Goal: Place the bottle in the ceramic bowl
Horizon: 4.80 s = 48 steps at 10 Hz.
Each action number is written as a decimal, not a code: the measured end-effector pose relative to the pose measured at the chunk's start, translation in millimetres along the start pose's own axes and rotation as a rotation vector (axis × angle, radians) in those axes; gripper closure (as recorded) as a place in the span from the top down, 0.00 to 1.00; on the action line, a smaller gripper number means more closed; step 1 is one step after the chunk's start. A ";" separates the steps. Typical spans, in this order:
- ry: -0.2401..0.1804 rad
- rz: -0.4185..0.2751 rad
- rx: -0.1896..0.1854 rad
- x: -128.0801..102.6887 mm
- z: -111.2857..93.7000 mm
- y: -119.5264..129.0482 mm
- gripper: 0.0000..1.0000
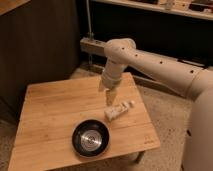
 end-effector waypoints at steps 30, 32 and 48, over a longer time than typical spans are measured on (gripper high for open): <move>0.158 -0.337 0.288 83.4 22.3 -3.9 0.65; 0.159 -0.337 0.258 94.7 45.7 1.1 0.65; 0.163 -0.347 0.114 159.1 123.4 5.1 0.65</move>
